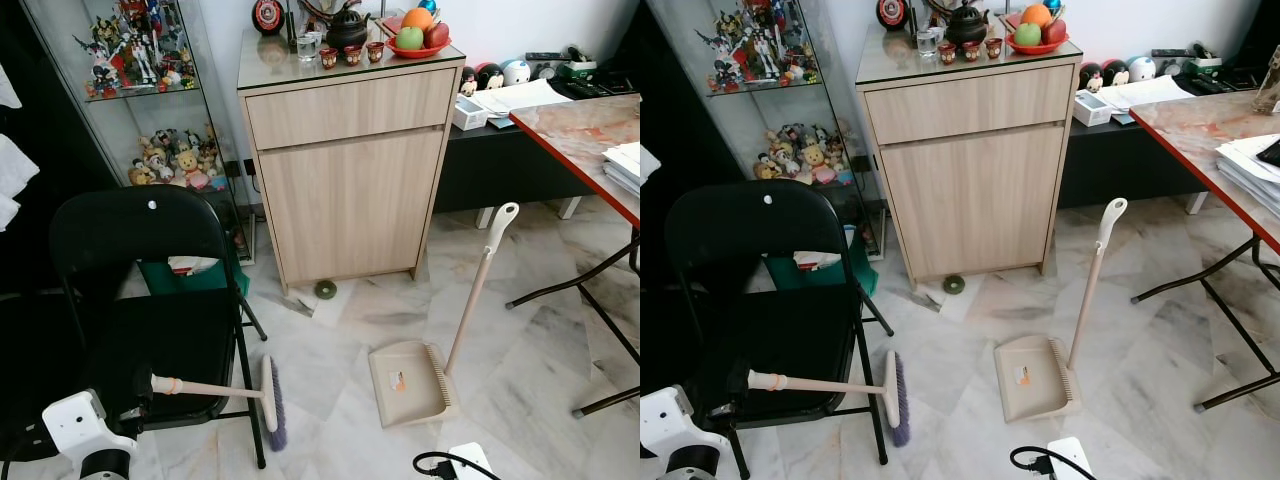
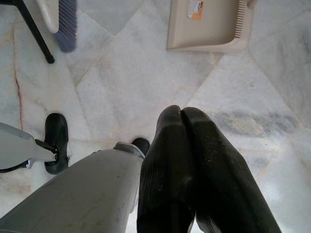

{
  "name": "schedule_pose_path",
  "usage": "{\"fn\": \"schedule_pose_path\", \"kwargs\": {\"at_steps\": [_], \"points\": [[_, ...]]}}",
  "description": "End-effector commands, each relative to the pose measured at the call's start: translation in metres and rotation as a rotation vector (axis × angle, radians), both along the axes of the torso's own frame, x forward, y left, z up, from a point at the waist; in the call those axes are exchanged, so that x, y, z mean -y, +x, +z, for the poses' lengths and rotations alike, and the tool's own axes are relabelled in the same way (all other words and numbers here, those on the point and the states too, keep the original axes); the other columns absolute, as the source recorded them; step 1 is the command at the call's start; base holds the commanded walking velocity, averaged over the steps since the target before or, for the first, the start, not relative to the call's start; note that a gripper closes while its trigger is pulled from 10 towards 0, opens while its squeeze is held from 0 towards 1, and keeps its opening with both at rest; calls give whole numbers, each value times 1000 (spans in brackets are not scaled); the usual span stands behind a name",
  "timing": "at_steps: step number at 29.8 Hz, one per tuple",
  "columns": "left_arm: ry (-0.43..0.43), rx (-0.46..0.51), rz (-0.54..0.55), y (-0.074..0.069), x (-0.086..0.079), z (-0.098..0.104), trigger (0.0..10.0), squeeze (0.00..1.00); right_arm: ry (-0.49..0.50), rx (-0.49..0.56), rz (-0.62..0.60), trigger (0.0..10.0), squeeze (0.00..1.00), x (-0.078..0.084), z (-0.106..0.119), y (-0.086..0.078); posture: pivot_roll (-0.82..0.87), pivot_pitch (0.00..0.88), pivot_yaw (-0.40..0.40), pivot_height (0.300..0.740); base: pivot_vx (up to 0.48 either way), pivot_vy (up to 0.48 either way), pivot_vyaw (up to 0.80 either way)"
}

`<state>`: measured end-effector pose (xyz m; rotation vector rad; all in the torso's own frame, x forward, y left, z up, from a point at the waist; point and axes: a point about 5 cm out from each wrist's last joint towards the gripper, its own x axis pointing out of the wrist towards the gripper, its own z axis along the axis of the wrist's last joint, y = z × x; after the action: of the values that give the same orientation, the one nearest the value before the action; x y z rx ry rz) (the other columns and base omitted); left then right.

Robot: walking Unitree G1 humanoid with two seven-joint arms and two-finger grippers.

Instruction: Sweep floor

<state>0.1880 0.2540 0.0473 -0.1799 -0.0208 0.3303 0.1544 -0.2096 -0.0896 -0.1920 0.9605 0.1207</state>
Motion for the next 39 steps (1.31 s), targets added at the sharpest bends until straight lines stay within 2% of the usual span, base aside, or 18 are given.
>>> {"fn": "schedule_pose_path", "kwargs": {"at_steps": [1,8,9,10,23,29,30,31,39], "points": [[21,50,-11,5,0,12,10000,0,11,0,-6,10000,0,-3,-1,-1,-177,0,88,740,0,0,0],[40,53,-54,8,5,16,10000,0,12,-1,-7,10000,0,-4,-1,-1,-173,0,89,740,0,0,0],[43,41,-59,7,7,14,10000,439,13,-1,-7,10000,0,-4,-1,-1,-172,0,89,740,0,0,0],[44,35,-61,6,8,13,10000,1000,13,-2,-8,10000,0,-4,-1,-1,-172,0,89,740,0,0,0],[53,13,-72,4,11,10,10000,1000,20,-3,-2,10000,0,-7,-2,-1,-163,0,89,740,0,0,0],[-10,-5,-53,7,8,-1,10000,1000,22,-7,-2,10000,0,-8,-2,-2,-166,0,90,740,0,0,0],[-25,-12,-43,7,6,-4,10000,400,22,-8,-2,10000,0,-7,-2,-2,-171,0,92,740,0,0,0],[-53,-15,-22,6,3,-8,10000,0,22,-8,-4,10000,0,-7,-2,-2,-171,0,92,740,0,0,0],[-85,-17,-27,10,-1,-13,10000,0,23,-6,-8,10000,0,-7,-2,-2,-176,8,89,740,0,0,0]]}}
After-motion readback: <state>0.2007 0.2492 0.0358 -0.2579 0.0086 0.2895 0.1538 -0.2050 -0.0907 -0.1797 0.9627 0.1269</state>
